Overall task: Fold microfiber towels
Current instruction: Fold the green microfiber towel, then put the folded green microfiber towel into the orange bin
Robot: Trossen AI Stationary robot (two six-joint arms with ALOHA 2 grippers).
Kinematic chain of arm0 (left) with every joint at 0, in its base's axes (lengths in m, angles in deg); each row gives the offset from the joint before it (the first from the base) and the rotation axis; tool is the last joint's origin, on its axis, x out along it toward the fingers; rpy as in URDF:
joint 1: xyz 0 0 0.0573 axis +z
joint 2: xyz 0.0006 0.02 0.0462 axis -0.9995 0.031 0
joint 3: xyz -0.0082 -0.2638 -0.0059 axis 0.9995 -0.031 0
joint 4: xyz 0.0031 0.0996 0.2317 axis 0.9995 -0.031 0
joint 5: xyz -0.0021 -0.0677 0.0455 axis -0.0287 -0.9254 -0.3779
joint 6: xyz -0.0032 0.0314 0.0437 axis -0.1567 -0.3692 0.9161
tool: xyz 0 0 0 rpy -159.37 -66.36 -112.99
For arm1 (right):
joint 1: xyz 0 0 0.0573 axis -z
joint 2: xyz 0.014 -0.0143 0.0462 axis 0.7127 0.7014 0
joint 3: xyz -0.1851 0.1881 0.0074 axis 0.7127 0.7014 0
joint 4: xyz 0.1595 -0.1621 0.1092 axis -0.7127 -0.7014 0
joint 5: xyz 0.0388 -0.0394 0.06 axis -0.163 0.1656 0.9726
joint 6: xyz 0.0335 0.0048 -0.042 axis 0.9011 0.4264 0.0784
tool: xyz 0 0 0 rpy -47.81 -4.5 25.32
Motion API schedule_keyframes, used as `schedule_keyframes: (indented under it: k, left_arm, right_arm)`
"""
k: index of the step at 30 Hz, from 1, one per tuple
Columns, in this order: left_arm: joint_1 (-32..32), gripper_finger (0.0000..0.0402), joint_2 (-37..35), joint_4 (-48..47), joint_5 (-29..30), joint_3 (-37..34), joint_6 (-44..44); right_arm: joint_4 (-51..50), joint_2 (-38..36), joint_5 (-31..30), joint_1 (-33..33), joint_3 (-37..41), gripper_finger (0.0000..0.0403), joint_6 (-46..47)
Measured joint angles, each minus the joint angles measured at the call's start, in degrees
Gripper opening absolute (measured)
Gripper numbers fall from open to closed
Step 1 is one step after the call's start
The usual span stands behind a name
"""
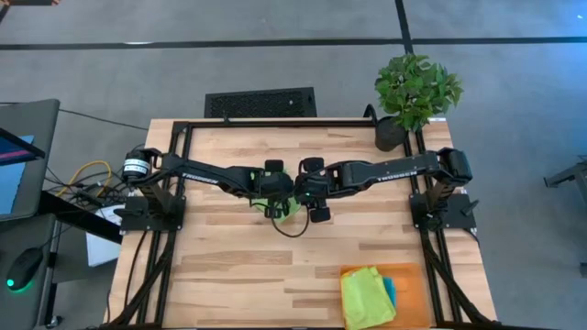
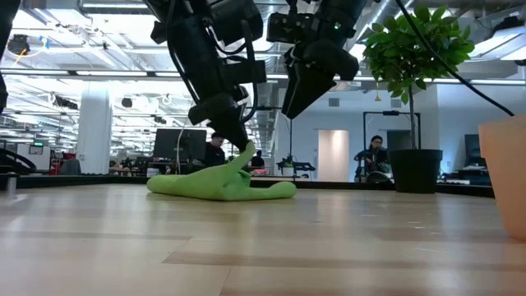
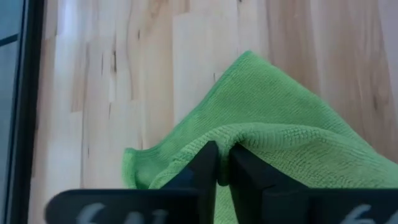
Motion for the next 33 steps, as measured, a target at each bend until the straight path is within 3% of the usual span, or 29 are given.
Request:
schedule_keyframes:
  k: [8,13,21,25,33]
  left_arm:
    - [0.0,0.0109,0.0,0.2,-0.3,0.0,2.2]
    - [-0.5,0.0140,-0.8,-2.7,2.1,0.0,-0.3]
    - [-4.0,0.0146,-4.0,-14.6,-2.5,-0.7,-5.4]
    - [-6.1,0.0146,-3.9,-13.3,-6.4,-3.3,-5.9]
    - [-9.6,0.0145,-3.8,-4.1,-6.5,-8.2,-3.4]
  right_arm:
    - [0.0,0.0,0.0,0.0,0.0,0.0210,0.0]
    - [0.0,0.0,0.0,0.0,0.0,0.0210,-1.5]
    - [-0.5,-1.7,0.0,-0.5,0.1,0.0210,-2.0]
    - [0.2,-2.8,0.1,-1.2,0.1,0.0210,-2.0]
    - [0.6,-3.1,0.2,-3.1,0.0,0.0210,-2.0]
